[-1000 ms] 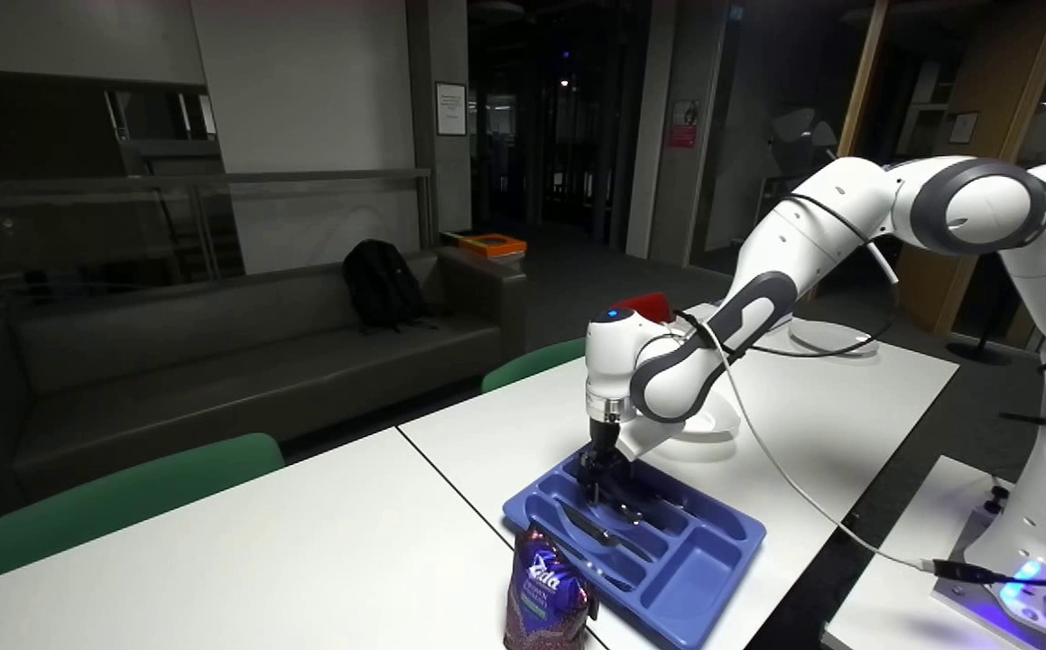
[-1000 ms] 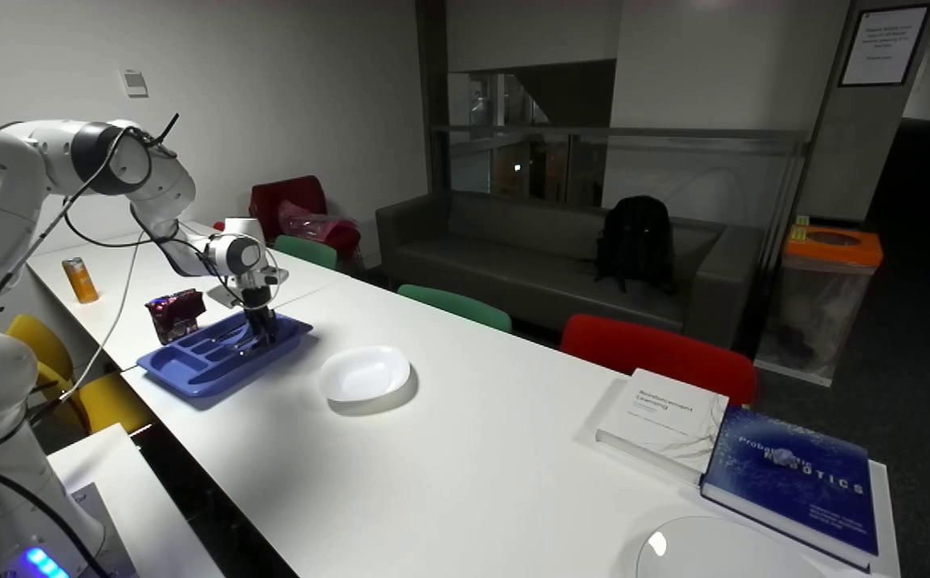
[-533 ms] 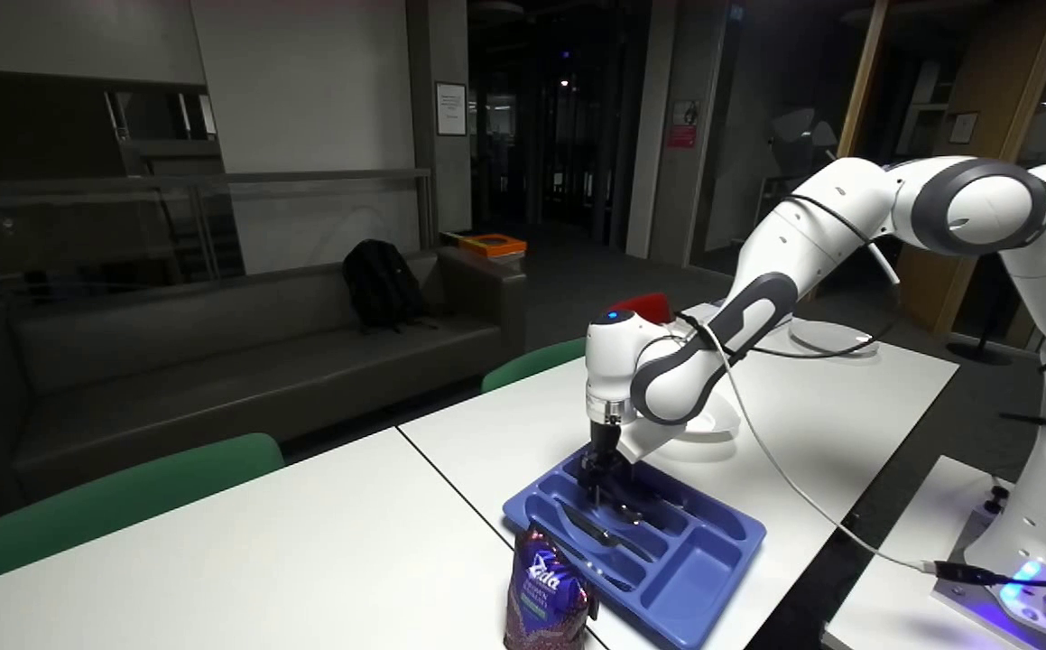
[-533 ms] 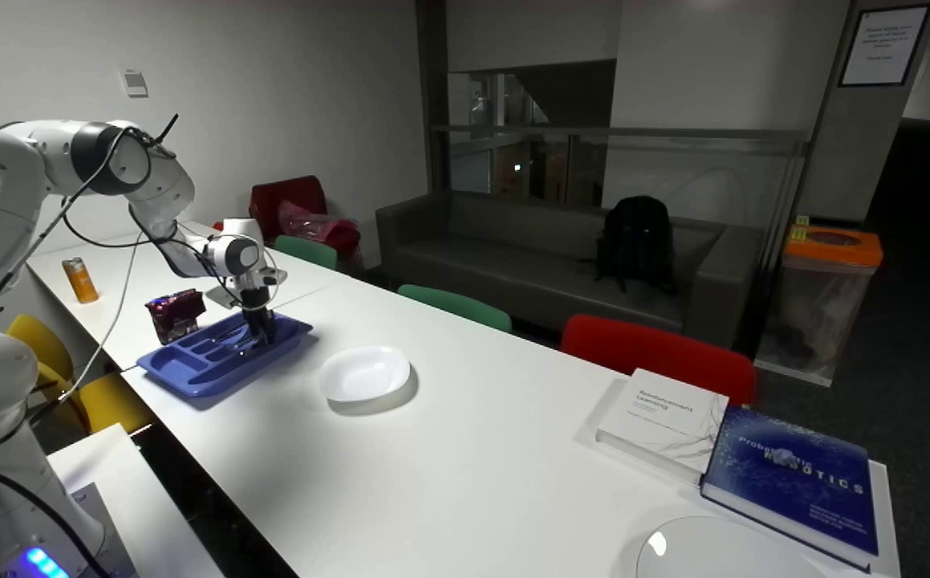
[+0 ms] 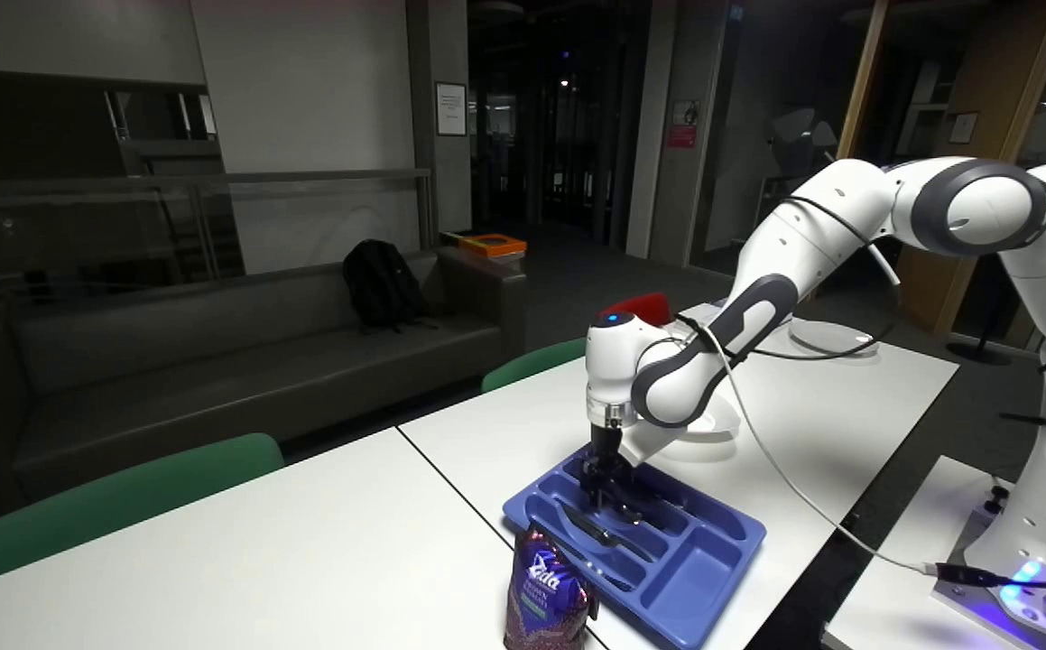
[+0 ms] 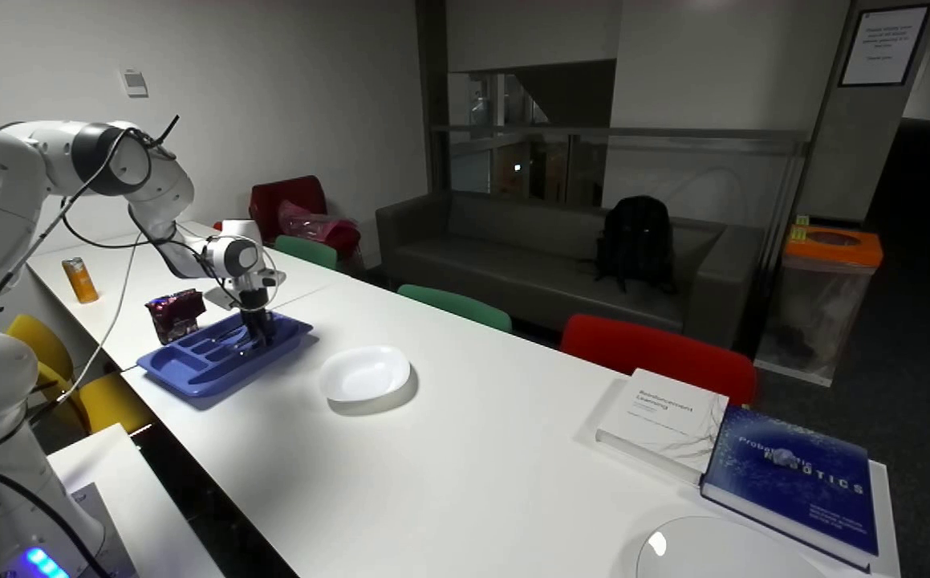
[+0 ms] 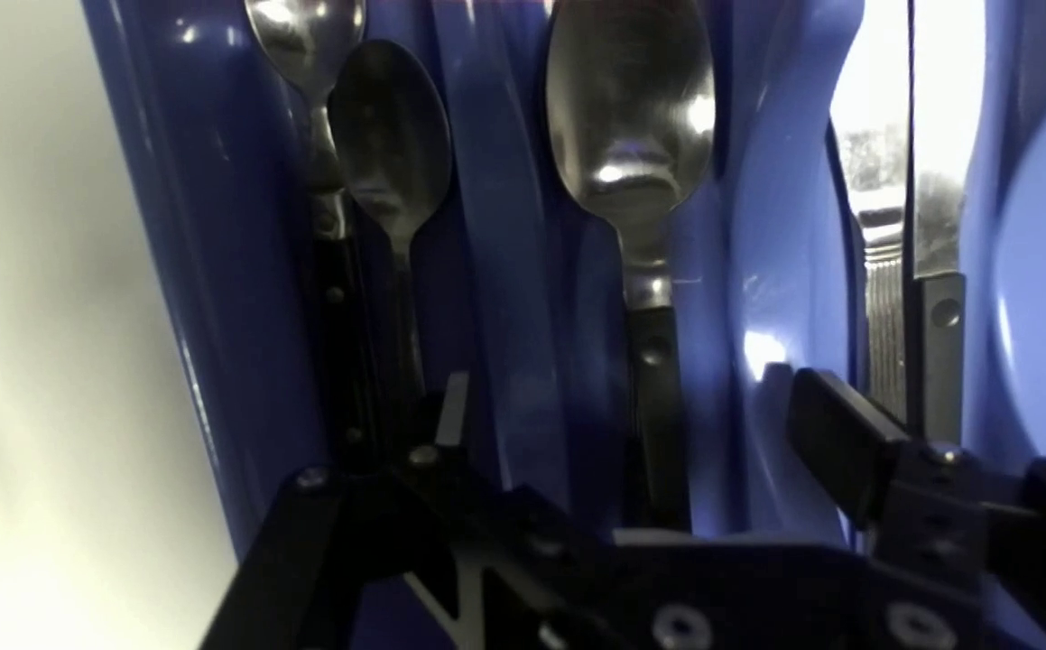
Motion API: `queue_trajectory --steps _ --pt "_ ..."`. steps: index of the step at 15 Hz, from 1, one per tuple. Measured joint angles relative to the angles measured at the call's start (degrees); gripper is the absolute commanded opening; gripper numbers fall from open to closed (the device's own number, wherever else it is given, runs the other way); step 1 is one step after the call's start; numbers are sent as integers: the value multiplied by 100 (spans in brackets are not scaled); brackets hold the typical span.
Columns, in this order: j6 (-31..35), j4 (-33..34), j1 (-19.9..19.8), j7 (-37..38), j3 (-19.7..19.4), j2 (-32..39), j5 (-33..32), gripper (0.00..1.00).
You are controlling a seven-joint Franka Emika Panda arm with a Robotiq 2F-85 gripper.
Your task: Pick one teaspoon and put it on the counter
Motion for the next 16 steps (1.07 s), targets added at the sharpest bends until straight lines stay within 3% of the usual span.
queue_trajectory --steps 8,16 --pt "0 2 0 -55 86 13 1 2" --pt "-11 1 2 -77 66 -11 -1 3"
